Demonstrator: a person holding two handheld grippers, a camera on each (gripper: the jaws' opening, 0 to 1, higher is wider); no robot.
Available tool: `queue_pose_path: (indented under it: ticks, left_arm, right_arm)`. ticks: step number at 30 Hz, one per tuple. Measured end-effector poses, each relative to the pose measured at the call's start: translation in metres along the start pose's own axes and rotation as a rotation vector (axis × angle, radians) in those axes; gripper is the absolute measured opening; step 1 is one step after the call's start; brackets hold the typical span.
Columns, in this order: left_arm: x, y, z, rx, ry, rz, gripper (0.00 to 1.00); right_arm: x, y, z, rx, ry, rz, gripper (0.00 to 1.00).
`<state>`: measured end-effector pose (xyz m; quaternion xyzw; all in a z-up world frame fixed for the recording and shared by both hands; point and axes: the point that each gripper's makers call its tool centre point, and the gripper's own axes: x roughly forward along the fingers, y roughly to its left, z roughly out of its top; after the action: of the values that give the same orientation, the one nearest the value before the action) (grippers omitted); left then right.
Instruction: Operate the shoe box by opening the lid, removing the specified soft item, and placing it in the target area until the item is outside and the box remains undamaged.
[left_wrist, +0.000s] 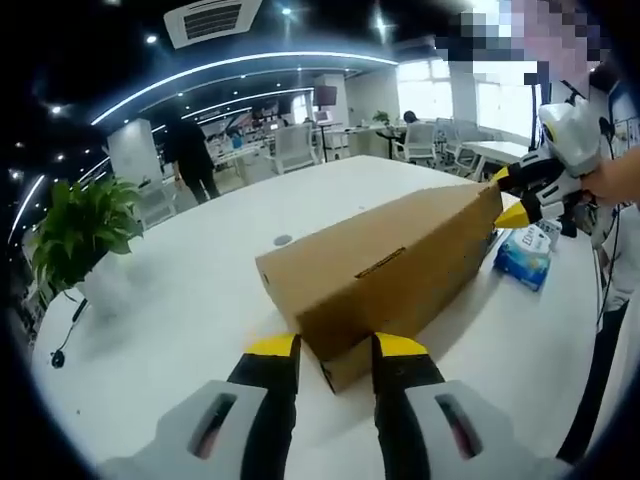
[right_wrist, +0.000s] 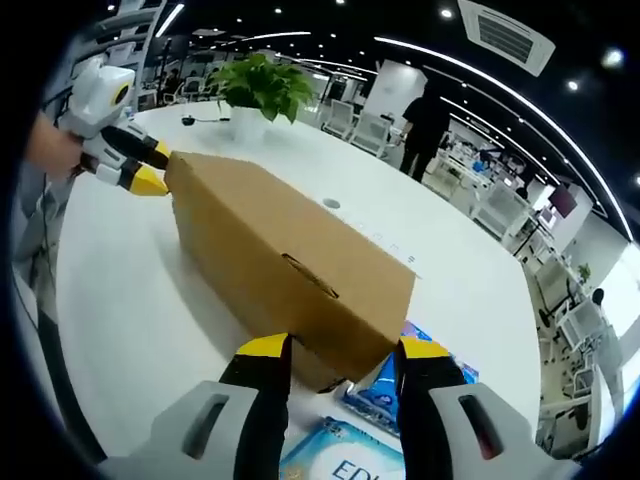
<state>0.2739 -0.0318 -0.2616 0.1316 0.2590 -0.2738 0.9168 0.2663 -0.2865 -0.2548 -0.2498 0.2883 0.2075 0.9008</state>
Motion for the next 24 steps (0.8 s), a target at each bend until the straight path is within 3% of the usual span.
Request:
queue_pose_path:
  ticks: [24]
  left_arm:
    - [0.005, 0.000, -0.013, -0.075, 0.036, -0.007, 0.27]
  right_arm:
    - [0.009, 0.006, -0.010, 0.042, 0.024, 0.032, 0.38]
